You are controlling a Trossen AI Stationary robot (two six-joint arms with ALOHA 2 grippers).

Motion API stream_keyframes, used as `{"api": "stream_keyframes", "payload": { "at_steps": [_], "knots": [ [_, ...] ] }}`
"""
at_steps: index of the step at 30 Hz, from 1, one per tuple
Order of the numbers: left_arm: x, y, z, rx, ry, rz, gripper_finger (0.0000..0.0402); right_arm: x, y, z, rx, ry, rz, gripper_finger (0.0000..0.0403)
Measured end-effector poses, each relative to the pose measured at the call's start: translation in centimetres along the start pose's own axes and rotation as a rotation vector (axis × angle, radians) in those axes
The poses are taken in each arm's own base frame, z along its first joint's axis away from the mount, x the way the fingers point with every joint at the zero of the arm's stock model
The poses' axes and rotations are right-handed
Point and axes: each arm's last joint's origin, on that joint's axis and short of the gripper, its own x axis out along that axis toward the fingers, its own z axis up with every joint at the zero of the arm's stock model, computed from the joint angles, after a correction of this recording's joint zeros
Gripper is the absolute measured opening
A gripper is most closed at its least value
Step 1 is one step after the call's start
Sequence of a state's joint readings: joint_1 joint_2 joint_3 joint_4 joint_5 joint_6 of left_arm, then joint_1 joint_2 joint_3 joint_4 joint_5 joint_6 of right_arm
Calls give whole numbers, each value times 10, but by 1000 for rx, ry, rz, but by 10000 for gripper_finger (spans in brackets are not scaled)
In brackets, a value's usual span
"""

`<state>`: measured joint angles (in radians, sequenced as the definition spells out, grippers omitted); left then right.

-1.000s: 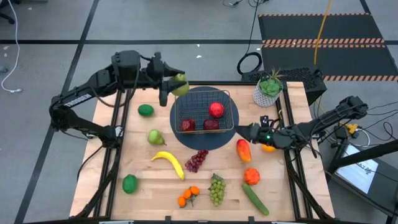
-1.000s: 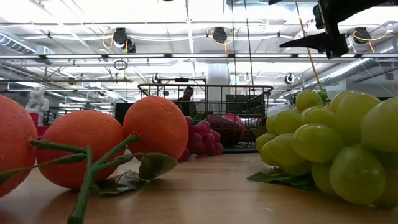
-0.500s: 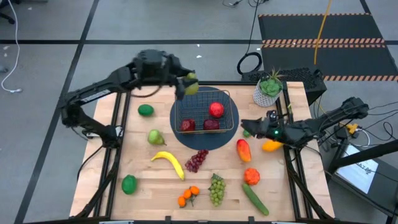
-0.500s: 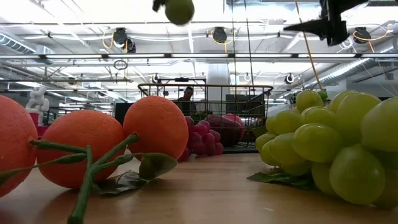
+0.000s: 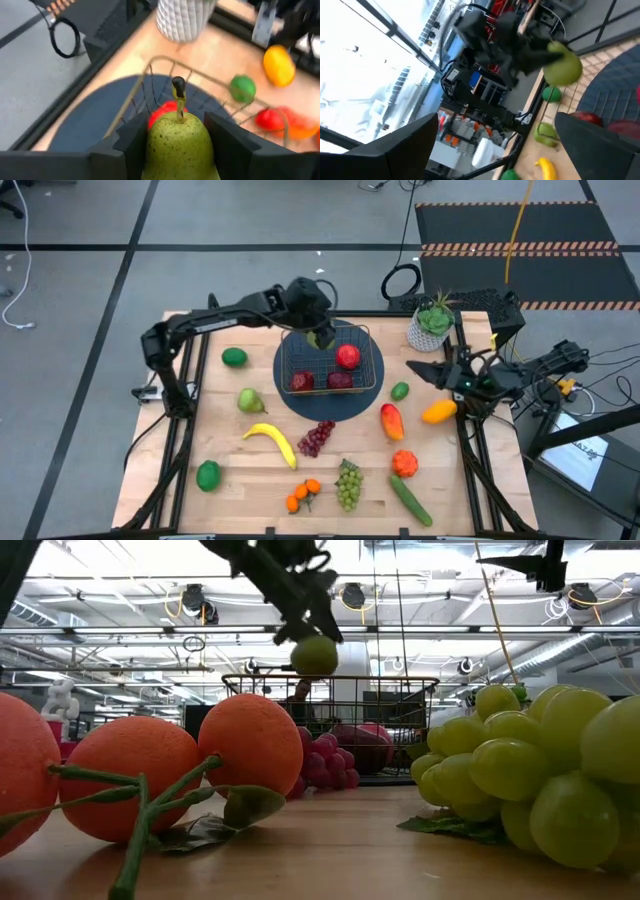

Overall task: Build produce basket
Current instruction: Put the bottom green pear into the wire basket, then put the orange mango into the wire basket

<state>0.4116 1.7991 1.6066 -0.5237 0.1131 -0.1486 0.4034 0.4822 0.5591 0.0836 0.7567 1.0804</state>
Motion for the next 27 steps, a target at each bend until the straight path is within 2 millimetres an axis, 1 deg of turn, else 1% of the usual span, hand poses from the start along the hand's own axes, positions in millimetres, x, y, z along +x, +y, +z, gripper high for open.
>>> {"api": "stream_keyframes", "payload": {
  "at_steps": [3, 6, 14, 18, 20, 22, 27],
  "knots": [
    [19, -2, -8, 17, 53, -4, 176, -3, 0, 3, -40, -2, 4, 393],
    [29, -6, -13, 4, 80, -10, 184, -5, 0, 6, -48, -7, 15, 393],
    [31, -27, -17, 32, 76, -15, 261, -10, -2, 9, -129, 20, 25, 393],
    [31, -35, -19, -7, 80, -23, 284, -12, -2, 10, -130, 38, 42, 393],
    [26, -40, -19, -68, 84, -29, 283, -12, -2, 10, -146, 39, 42, 393],
    [16, -46, -16, -129, 69, -40, 274, -12, -2, 10, -156, 42, 37, 393],
    [-18, -62, -8, -242, 12, -80, 230, -12, -6, 8, -160, 61, 7, 393]
  ]
}}
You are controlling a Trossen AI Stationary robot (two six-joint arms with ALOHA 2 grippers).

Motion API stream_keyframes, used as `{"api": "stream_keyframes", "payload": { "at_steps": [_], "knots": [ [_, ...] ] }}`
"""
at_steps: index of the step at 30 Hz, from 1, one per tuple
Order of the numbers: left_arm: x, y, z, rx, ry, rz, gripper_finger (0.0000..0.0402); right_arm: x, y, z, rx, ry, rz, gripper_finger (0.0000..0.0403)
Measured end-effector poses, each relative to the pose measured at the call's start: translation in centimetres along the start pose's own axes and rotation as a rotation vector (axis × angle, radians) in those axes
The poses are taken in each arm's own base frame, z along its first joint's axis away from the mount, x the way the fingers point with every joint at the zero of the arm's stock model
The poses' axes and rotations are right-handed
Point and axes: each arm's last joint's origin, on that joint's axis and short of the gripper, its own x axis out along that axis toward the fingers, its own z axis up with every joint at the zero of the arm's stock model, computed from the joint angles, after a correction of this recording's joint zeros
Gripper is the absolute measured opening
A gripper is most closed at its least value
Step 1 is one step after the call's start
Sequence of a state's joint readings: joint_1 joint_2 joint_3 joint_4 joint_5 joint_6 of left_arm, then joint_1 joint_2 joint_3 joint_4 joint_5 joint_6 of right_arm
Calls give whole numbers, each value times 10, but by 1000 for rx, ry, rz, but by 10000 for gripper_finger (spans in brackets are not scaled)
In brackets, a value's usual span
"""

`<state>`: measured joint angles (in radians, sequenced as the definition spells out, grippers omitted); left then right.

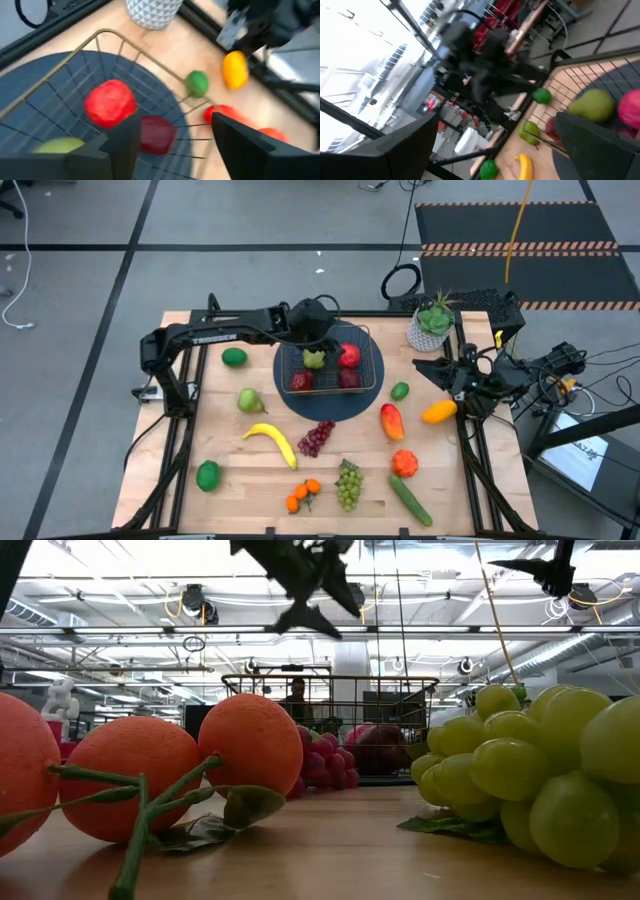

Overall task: Build produce basket
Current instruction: Put the orange mango into the wire basket

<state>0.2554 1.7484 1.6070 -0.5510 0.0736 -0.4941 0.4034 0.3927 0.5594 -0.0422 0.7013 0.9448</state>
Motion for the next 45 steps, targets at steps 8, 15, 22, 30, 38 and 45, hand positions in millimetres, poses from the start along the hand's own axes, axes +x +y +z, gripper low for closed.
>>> {"api": "stream_keyframes", "payload": {
  "at_steps": [8, 15, 22, 30, 38, 45],
  "knots": [
    [-47, -34, -10, -30, -49, -19, 147, 0, -5, -3, -31, 30, -41, 393],
    [-57, -62, -40, 24, 71, -43, 111, 1, -4, -4, 54, 28, -42, 393],
    [-63, -95, -72, 70, 149, -67, 106, 12, -1, -19, 204, 147, -29, 390],
    [-77, -128, -114, 76, 248, -72, 106, 36, 11, -55, 377, 471, -12, 390],
    [-97, -156, -156, 77, 226, -6, 106, 45, 24, -85, 382, 633, -219, 390],
    [-110, -169, -176, 81, 170, 5, 106, 40, 22, -101, 399, 697, -416, 390]
  ]
}}
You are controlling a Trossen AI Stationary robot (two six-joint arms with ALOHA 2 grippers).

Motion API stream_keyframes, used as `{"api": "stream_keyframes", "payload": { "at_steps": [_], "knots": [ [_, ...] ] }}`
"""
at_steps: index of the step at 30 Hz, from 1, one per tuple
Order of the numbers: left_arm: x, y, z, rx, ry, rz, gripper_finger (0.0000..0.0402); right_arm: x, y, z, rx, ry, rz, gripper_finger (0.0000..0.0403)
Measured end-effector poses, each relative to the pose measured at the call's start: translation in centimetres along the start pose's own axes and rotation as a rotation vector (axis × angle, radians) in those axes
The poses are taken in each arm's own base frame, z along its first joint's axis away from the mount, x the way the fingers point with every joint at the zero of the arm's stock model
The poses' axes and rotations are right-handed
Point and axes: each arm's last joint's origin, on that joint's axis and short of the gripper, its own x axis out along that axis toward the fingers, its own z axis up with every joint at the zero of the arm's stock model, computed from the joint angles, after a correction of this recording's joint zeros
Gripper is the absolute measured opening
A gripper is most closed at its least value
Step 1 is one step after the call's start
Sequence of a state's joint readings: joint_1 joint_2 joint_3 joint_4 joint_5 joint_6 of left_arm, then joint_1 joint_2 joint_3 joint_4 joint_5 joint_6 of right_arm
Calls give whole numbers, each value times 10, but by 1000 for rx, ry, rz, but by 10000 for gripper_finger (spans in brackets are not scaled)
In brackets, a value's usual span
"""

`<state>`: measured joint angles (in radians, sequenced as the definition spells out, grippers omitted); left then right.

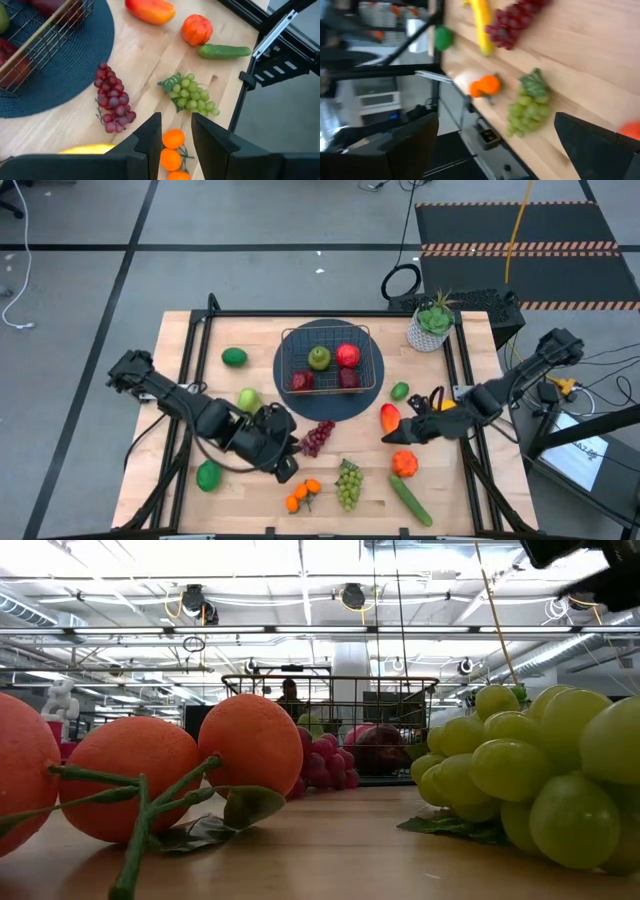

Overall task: Build produce basket
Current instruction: Put the orange mango into the wire basket

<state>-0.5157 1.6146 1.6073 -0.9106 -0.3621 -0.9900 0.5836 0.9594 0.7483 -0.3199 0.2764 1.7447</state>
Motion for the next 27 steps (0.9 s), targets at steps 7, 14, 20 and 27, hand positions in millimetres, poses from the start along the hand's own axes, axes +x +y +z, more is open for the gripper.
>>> {"api": "stream_keyframes", "payload": {
  "at_steps": [7, 14, 20, 27],
  "knots": [
    [-2, -2, -4, 26, -22, 15, 106, 2, -24, 0, -4, -29, -271, 390],
    [0, 0, 0, 17, -30, 24, 106, 5, -43, 8, -118, -128, -464, 390],
    [2, 4, 5, 10, -37, 36, 106, 19, -64, 11, -117, -160, -469, 390],
    [4, 8, 11, 17, -44, 50, 106, 35, -94, 19, -68, -175, -405, 390]
  ]
}}
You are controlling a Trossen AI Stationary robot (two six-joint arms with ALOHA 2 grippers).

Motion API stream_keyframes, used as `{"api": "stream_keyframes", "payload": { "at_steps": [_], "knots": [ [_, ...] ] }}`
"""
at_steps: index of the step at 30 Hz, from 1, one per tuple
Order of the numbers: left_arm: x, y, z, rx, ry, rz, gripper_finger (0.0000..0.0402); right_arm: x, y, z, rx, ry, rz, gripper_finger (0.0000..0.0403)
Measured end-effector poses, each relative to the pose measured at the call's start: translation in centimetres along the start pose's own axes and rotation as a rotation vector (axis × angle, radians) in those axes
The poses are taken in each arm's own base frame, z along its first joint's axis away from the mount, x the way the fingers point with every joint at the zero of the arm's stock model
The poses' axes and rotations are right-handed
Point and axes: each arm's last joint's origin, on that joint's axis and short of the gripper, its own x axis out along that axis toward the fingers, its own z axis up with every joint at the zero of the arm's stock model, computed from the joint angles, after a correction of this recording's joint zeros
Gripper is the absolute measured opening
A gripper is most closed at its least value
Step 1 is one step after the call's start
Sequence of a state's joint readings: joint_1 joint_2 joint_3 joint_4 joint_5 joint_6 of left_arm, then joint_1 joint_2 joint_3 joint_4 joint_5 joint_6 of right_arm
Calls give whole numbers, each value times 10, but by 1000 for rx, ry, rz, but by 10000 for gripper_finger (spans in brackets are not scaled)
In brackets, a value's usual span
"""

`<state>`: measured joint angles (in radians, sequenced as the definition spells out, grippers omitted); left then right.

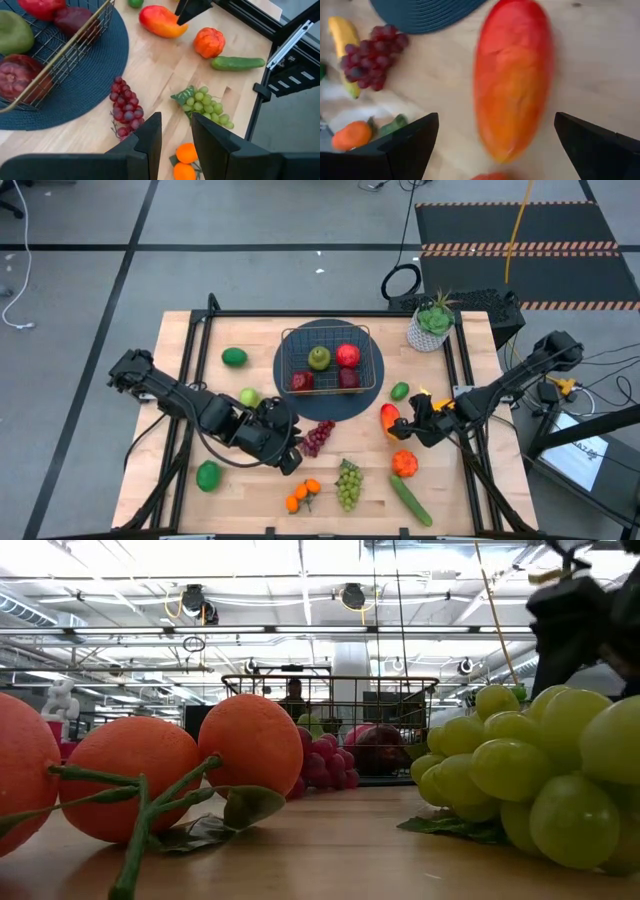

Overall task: Build produce basket
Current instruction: Put the orange mango into the wire basket

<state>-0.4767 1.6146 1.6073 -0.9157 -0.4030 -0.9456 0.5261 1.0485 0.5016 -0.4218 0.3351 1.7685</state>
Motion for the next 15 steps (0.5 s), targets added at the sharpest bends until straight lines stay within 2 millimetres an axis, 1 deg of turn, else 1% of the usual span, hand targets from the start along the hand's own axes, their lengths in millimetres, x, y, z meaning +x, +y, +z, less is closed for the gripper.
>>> {"api": "stream_keyframes", "payload": {
  "at_steps": [6, 8, 11, 15],
  "knots": [
    [2, 3, 4, -3, -1, 6, 106, 12, -16, 5, 14, -21, -24, 389],
    [3, 4, 5, 2, 5, 3, 106, 15, -19, 6, 11, -23, -14, 381],
    [4, 5, 7, 8, 10, 0, 106, 20, -25, 7, 19, -15, -3, 354],
    [5, 6, 9, 6, 15, -1, 106, 24, -26, 8, 45, -3, 34, 301]
  ]
}}
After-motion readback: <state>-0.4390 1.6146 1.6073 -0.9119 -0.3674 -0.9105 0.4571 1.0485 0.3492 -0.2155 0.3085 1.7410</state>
